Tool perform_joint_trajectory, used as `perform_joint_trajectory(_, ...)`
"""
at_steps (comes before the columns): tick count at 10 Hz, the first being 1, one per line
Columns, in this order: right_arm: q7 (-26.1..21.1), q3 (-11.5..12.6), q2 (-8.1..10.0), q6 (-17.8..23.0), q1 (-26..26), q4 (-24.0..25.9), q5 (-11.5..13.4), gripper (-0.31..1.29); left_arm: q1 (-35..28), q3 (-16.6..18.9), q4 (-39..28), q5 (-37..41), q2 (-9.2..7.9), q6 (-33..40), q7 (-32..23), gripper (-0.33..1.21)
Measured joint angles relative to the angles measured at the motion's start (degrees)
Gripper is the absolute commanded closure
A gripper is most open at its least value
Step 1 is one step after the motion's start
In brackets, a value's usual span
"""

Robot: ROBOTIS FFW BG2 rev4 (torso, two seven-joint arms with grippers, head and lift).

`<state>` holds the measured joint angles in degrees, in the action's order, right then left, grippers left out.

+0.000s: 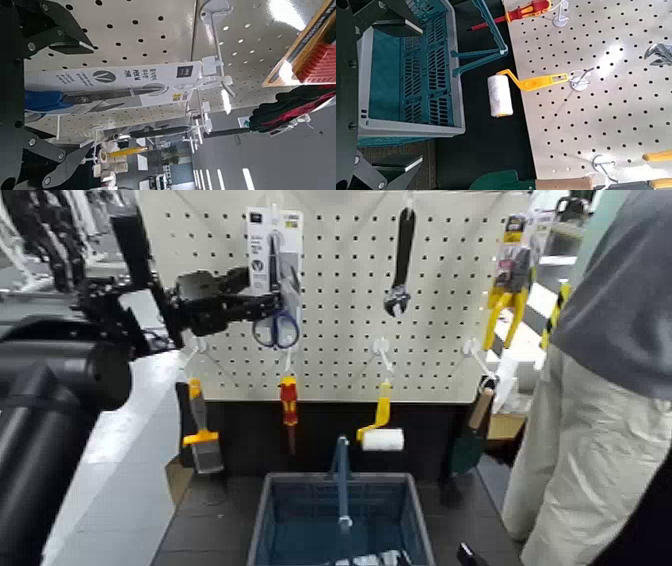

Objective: Put the blue scissors into the crate.

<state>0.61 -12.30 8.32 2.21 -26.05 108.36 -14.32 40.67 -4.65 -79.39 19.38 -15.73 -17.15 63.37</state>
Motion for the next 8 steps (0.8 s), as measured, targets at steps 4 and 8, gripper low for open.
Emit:
perform_joint_trajectory(4, 0.10, 0.20, -0.07, 0.14, 0.00, -0.09, -0.14, 0.18, 1.17, -1.19, -0.07, -0.92, 0.05, -1.37, -1.14, 1.14)
perform_joint_trajectory(8, 0.18, 0.35, -0.14, 0.25, -0.03, -0.25, -0.27, 0.18, 1.68, -1.73, 0.36, -0.30, 0.23, -0.98, -0.92, 1.14)
